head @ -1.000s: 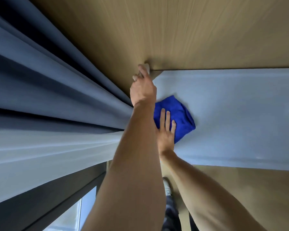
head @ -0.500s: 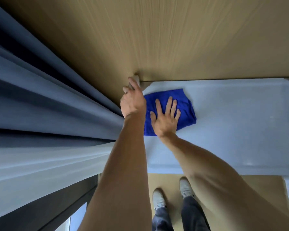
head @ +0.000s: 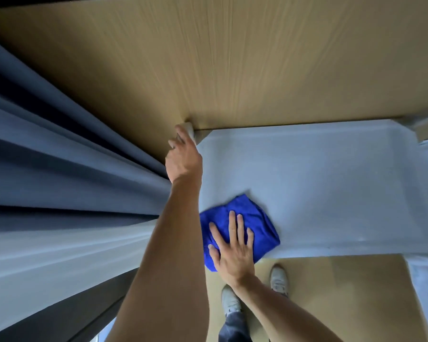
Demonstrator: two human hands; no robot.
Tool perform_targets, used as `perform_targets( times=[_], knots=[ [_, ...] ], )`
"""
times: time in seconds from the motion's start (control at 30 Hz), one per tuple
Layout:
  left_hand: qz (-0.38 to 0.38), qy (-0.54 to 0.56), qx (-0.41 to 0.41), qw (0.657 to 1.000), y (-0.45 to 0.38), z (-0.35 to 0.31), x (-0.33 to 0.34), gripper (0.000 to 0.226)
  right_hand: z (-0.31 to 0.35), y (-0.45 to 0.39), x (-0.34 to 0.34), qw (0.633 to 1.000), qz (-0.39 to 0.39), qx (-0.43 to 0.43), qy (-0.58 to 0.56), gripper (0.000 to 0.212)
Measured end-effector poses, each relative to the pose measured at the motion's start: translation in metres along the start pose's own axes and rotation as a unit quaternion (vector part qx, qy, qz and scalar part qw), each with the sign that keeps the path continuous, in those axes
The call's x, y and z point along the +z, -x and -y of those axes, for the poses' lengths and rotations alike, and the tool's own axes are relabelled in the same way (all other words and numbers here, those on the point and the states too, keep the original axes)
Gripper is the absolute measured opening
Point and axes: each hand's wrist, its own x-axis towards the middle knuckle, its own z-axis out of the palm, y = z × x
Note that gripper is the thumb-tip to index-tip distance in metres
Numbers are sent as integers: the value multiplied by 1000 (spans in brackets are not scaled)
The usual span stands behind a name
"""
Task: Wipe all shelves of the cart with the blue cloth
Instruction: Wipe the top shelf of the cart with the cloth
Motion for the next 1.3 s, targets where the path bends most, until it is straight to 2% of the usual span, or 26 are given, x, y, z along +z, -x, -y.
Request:
perform_targets(
  times=[0.1, 0.2, 0.27, 0.33, 0.43, 0.57, 0.67, 0.73, 0.8, 0.9, 1.03, 1.17, 1.23, 1.3],
  knots=[
    [-2, -3, -1, 1000, -4, -1, 2, 62, 13, -54, -2, 1000, -2, 0, -10, 54],
    [13, 0, -9, 1000, -4, -1, 4, 63, 26, -151, 2, 999, -4, 36, -38, 54],
    [12, -6, -8, 1000, -10, -4, 8, 68, 32, -223, 0, 997, 8, 66, -39, 61],
    [5, -14, -10, 1000, -15, -2, 14, 76, 36, -261, -3, 995, 15, 88, -35, 64],
    [8, -15, -2, 1000, -16, -1, 13, 71, 34, -238, 1, 996, -4, 80, -30, 56],
    [-3, -15, 5, 1000, -8, -4, 4, 62, 11, -98, -1, 995, -44, 84, -43, 50],
    [-14, -3, 3, 1000, -2, -6, 2, 60, -17, 1, -3, 994, -19, 106, -22, 52],
    [-16, 14, -8, 1000, 2, -9, -1, 59, -33, 15, -5, 996, 6, 91, -8, 53],
    [-20, 28, -12, 999, 3, -11, -2, 56, -42, 1, -7, 997, 11, 70, 5, 52],
    [-20, 36, -12, 999, 0, -11, 1, 55, -44, -35, -4, 999, -19, 20, 20, 51],
    [-8, 38, -15, 999, -5, -9, 2, 56, -25, -143, -2, 998, -45, -37, 11, 51],
    [-6, 26, -11, 1000, -13, -7, 7, 59, 23, -251, -4, 1000, 10, -8, -16, 61],
    [-12, 13, -10, 1000, -17, -5, 12, 61, 35, -268, -4, 999, 32, 7, -10, 66],
    [-11, 4, -7, 1000, -19, -5, 12, 64, 32, -263, -8, 1000, 24, 1, -20, 59]
  ],
)
